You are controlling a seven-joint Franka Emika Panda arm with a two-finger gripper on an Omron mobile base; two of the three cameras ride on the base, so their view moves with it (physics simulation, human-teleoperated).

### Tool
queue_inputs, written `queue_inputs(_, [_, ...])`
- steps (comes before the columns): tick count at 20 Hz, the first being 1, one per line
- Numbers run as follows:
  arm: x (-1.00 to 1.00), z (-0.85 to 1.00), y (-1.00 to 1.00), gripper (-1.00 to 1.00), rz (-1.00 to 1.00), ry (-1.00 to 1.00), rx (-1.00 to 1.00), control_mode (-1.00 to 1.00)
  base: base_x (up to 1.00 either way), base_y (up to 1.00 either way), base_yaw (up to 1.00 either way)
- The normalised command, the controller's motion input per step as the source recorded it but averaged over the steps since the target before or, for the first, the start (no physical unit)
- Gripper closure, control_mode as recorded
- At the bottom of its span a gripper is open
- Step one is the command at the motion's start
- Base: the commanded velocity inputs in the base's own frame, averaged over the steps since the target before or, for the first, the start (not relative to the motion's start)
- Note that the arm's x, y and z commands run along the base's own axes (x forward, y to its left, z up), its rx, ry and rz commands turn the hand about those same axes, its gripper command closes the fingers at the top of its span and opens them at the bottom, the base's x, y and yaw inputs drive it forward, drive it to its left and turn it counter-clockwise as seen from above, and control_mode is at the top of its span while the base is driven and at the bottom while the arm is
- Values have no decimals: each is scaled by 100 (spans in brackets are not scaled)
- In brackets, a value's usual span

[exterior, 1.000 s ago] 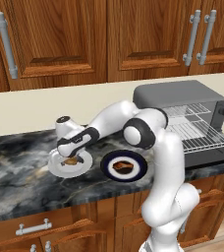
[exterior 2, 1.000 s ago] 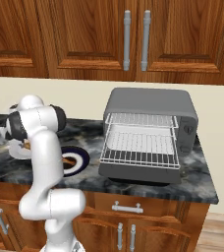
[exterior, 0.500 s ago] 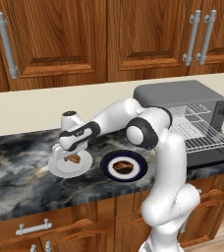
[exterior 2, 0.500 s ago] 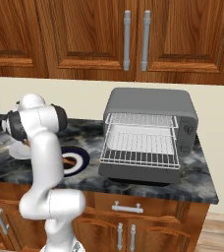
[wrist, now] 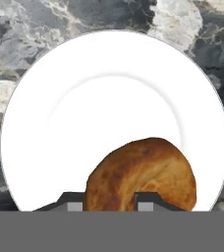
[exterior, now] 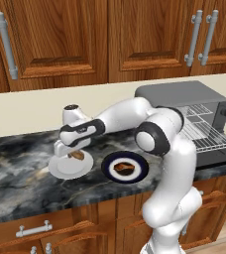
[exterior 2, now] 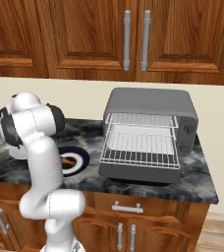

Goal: Open the toaster oven door. Place the bread on the bottom rack in the toaster oven and place the chicken drumstick on the top rack.

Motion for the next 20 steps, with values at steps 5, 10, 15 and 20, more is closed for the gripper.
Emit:
queue_inputs(5, [-38,40,-54,100,1,-4,3,-100,0,0,0])
queue_inputs(10, [-44,24,-67,100,1,-8,4,-100,0,0,0])
queue_inputs(15, [-48,24,-70,100,5,-11,3,-100,0,0,0])
queue_inputs(20, [-50,26,-72,100,6,-13,1,-100,0,0,0])
